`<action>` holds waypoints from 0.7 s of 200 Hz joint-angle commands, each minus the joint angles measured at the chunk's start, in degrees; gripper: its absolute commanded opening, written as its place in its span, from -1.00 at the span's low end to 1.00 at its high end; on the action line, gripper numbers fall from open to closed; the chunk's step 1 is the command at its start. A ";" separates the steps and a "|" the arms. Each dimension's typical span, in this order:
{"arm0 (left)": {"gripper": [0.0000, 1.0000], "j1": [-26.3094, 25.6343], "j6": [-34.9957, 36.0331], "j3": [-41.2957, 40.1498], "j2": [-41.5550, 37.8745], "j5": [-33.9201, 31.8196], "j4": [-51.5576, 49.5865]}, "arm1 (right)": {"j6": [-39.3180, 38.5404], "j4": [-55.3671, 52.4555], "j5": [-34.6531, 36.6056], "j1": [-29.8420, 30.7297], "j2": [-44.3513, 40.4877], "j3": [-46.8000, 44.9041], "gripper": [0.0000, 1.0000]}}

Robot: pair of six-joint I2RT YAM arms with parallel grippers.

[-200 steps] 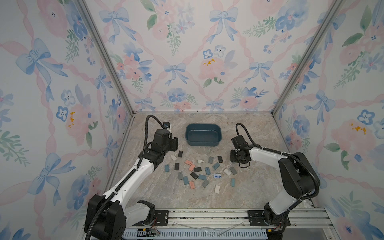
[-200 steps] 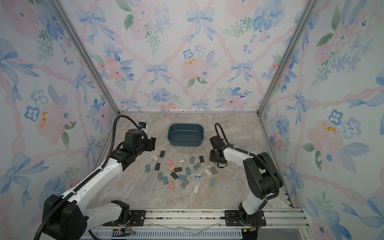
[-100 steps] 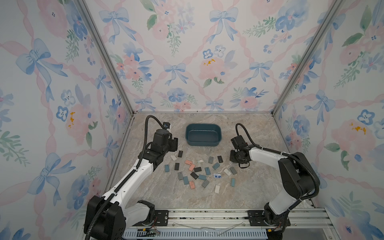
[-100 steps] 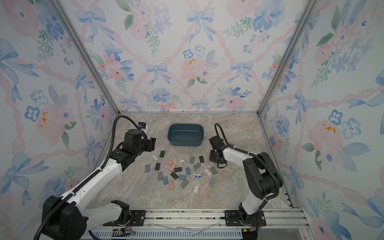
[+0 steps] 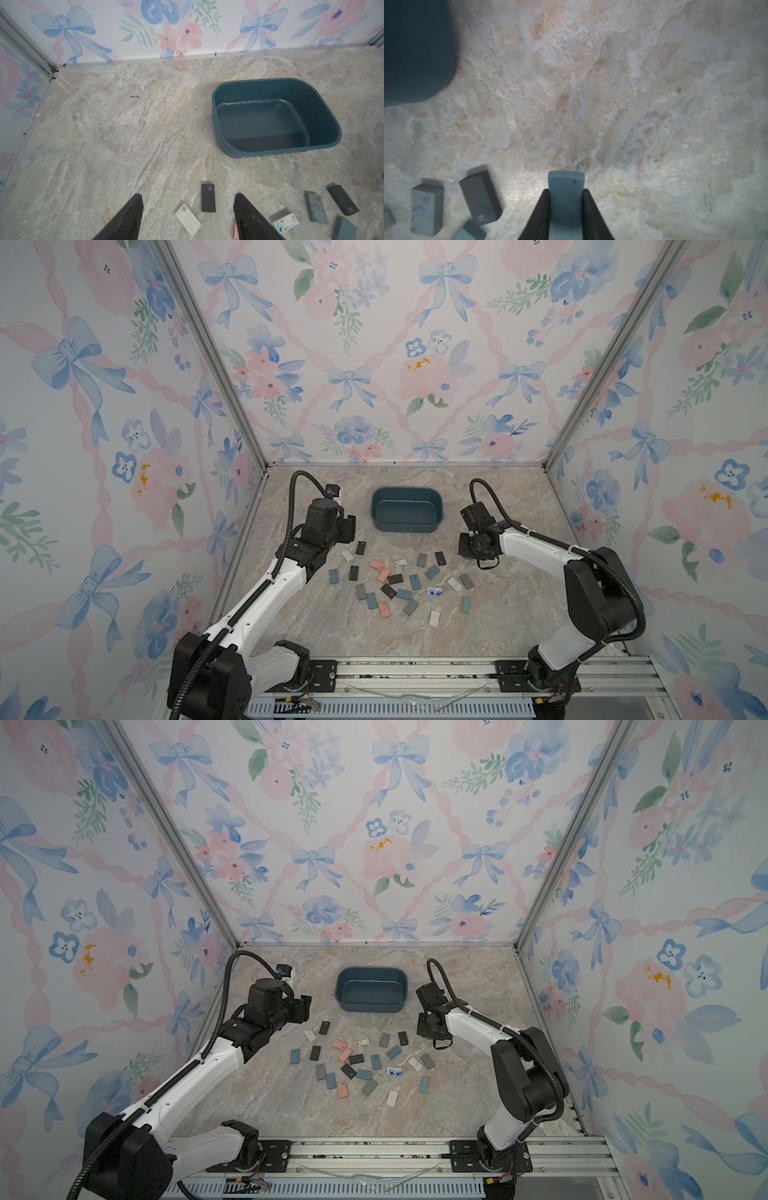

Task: Put the eraser in the storage box
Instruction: Pick up the eraser from the center of the board, then place the eraser in the storage box.

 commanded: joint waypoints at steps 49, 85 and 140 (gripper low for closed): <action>0.43 -0.17 0.04 -0.74 -0.10 -0.07 -0.68 | -6.39 -6.55 -0.40 2.88 6.33 21.05 -0.45; 0.43 -0.15 0.04 -0.59 0.15 0.06 -0.74 | -9.02 -9.34 -1.21 4.01 15.04 33.79 -0.44; 0.43 -0.01 0.13 -0.65 0.47 -0.08 -0.77 | -10.66 -14.06 -2.40 4.24 28.60 50.02 -0.44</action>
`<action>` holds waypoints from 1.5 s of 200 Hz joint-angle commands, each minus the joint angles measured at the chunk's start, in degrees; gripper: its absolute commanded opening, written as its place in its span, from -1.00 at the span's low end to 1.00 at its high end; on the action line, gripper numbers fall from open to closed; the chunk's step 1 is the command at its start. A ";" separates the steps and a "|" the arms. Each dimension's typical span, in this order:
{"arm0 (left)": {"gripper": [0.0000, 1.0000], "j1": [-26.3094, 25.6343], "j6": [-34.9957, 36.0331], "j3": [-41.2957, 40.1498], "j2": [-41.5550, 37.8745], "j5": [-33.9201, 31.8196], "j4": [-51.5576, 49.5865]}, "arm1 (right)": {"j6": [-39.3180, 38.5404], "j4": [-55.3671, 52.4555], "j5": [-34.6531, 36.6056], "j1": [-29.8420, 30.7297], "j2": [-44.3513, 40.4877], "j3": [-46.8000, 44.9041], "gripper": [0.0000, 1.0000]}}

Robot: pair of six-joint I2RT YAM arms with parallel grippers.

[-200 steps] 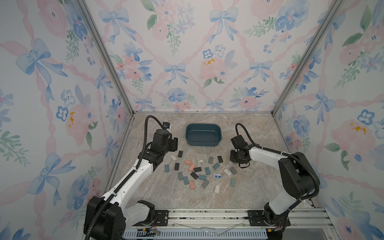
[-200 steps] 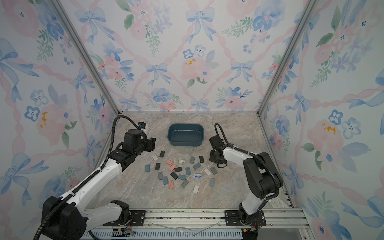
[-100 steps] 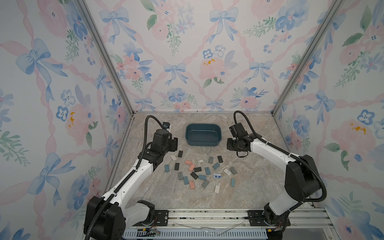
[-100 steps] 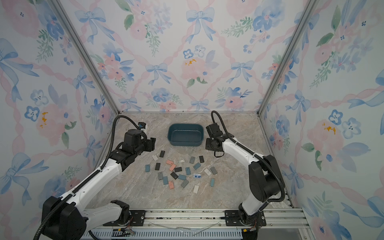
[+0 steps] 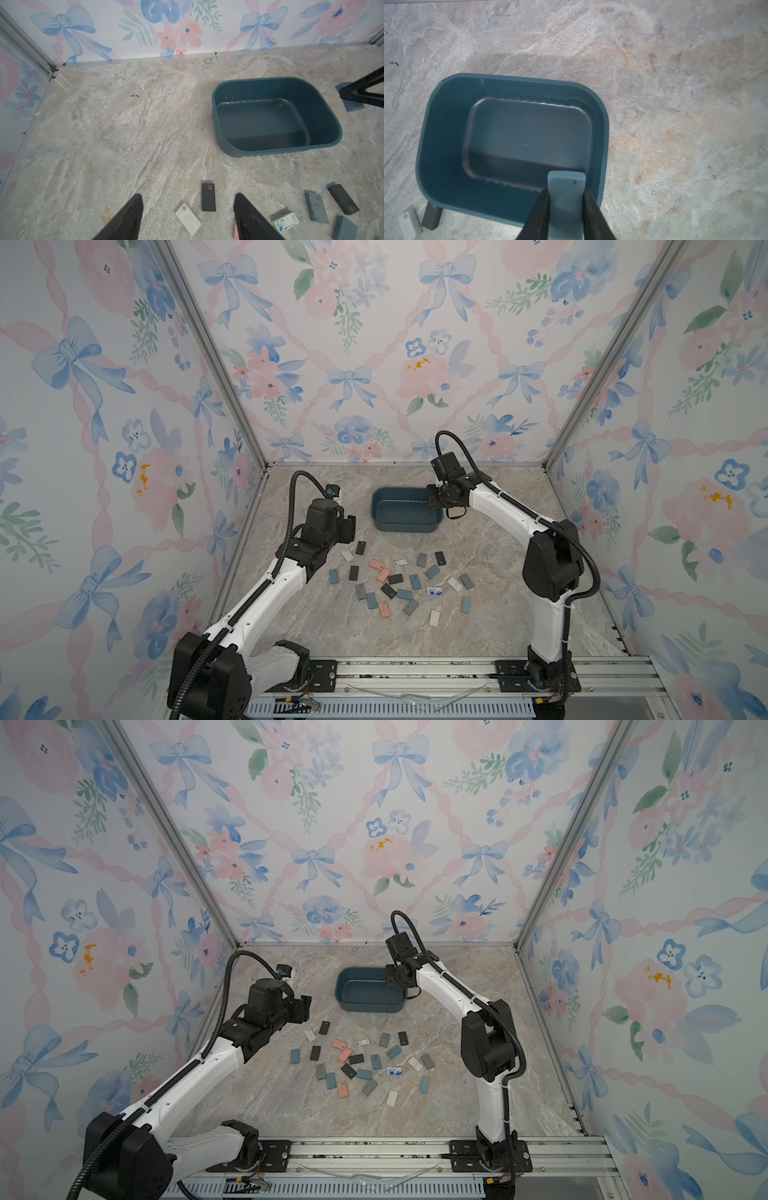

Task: Put the eraser in the storage box
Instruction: Place the eraser in the storage box.

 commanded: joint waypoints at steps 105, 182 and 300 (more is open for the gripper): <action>0.43 0.67 0.21 -0.47 1.12 0.68 -0.61 | -2.49 -11.09 1.46 0.01 21.68 24.30 -0.43; 0.42 0.80 -0.05 -0.38 1.19 1.73 -0.67 | -0.78 -10.83 1.83 -0.89 24.78 24.99 -0.40; 0.42 0.78 -0.05 -0.37 0.62 1.73 -0.65 | 0.29 -10.69 1.33 -1.24 23.67 25.00 -0.23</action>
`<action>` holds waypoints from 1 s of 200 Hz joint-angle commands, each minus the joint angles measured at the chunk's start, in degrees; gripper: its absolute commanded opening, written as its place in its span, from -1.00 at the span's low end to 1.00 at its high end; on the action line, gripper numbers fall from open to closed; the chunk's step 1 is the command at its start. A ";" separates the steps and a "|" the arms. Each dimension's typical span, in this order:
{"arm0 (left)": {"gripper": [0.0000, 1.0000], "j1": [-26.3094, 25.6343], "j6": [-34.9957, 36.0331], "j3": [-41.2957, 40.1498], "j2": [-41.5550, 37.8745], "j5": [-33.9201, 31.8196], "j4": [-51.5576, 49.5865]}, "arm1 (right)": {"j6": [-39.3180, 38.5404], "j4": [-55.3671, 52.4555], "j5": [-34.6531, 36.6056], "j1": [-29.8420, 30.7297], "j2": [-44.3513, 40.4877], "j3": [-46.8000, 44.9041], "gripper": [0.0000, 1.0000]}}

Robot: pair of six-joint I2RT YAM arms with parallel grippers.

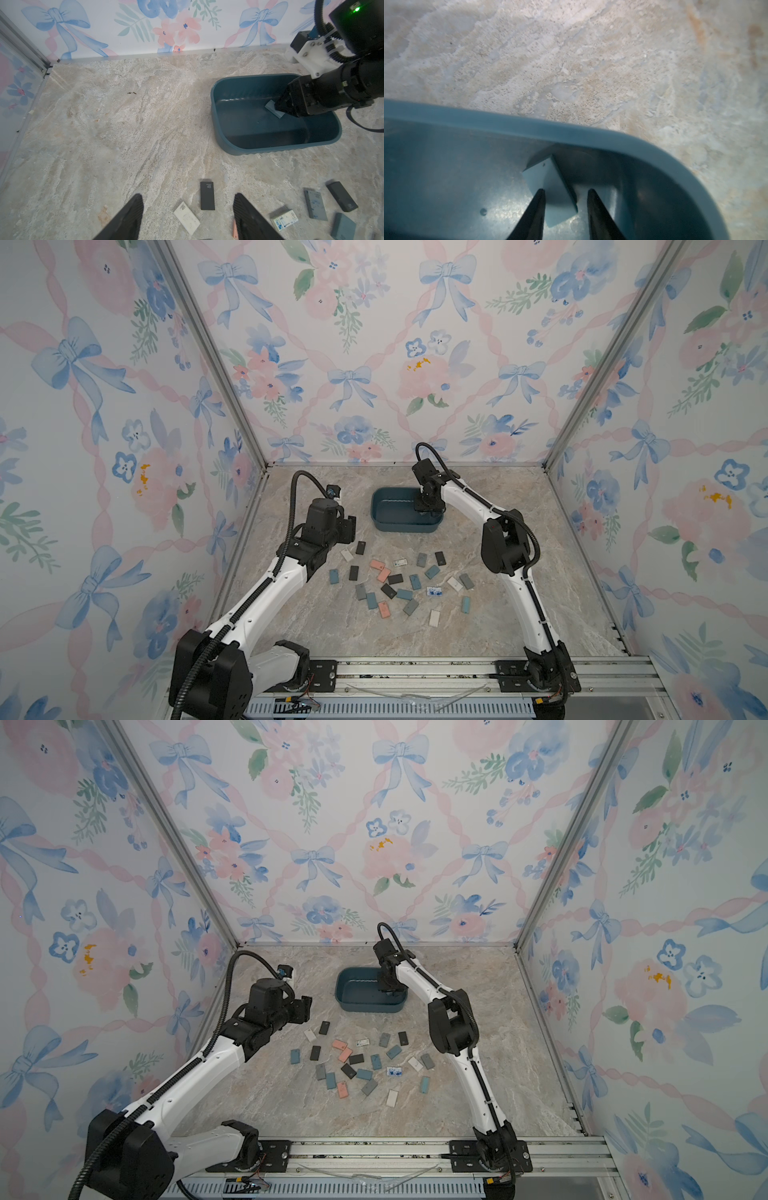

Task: Put the eraser in the storage box
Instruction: Place the eraser in the storage box.

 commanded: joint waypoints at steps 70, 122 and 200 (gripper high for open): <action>0.42 0.35 -0.49 -0.11 0.65 -0.31 -2.39 | -0.70 0.05 -0.09 0.55 -9.01 -1.04 -0.09; 0.42 0.06 -2.52 1.77 2.89 -2.61 -7.12 | -1.51 4.13 -1.21 1.18 -18.97 -10.65 0.01; 0.30 -0.68 -21.49 -6.05 4.39 -0.04 -10.49 | -3.39 14.19 -2.97 1.26 -40.33 -34.94 0.13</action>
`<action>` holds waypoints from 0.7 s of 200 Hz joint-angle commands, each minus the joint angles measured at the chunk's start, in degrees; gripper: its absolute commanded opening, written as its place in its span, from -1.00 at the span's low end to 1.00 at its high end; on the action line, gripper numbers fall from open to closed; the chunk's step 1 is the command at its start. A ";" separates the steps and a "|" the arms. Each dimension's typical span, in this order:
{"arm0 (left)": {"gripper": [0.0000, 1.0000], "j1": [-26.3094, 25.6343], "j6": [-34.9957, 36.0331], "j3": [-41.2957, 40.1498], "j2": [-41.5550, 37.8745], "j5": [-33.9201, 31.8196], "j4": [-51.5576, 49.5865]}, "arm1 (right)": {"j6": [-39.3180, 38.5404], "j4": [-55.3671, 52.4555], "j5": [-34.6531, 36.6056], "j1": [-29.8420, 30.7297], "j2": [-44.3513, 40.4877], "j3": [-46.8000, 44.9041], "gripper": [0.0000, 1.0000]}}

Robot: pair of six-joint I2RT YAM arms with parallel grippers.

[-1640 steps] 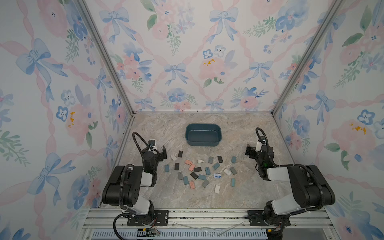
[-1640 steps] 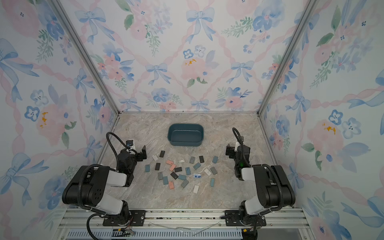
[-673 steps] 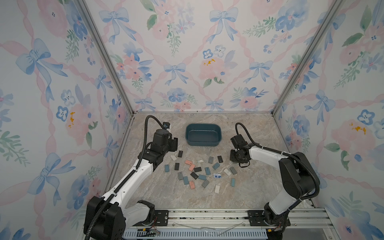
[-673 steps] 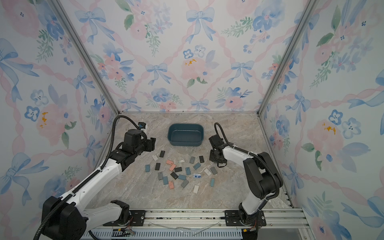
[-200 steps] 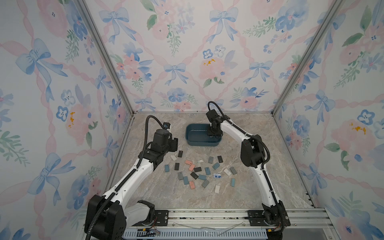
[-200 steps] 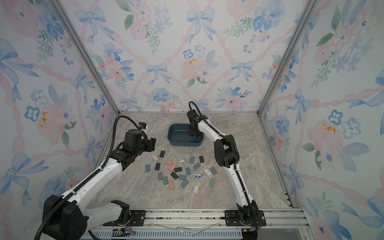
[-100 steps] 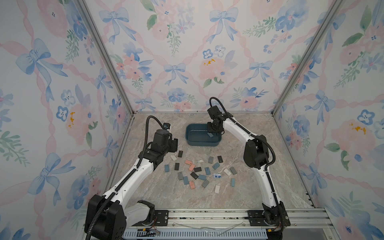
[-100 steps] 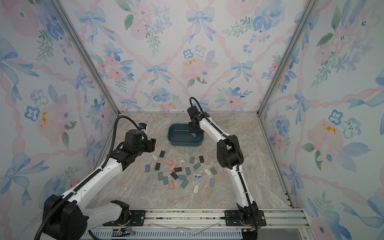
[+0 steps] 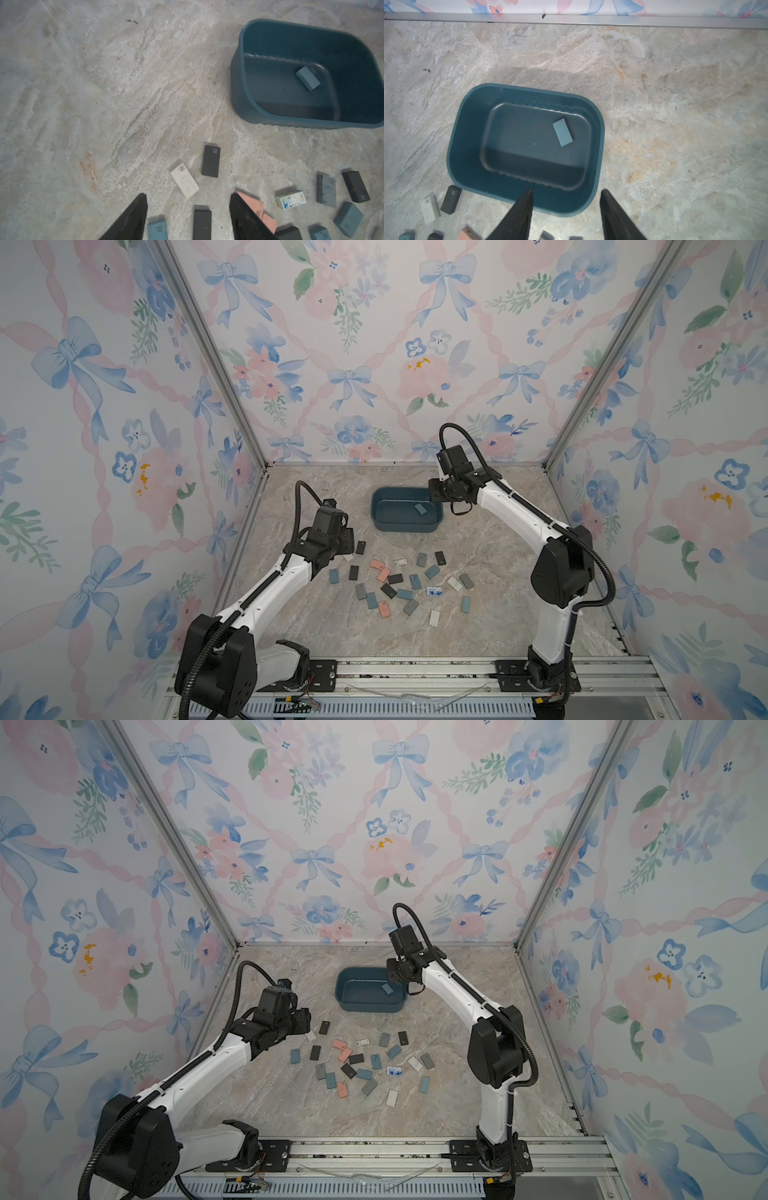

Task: Put the eraser in the storage box
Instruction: Place the eraser in the storage box, then pick up the eraser from the center of the board.

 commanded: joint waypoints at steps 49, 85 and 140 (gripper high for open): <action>0.20 -0.77 -13.89 -2.72 3.49 -2.62 -6.88 | -0.57 7.11 -3.38 0.52 -13.53 -15.40 0.16; 0.18 -1.07 -18.15 -6.38 4.31 -5.37 -7.21 | -0.34 8.97 -3.85 0.21 -18.86 -19.73 0.18; 0.19 -1.04 -20.56 -9.04 5.27 -6.75 -7.15 | 0.65 10.52 -5.75 -0.71 -21.19 -22.74 0.17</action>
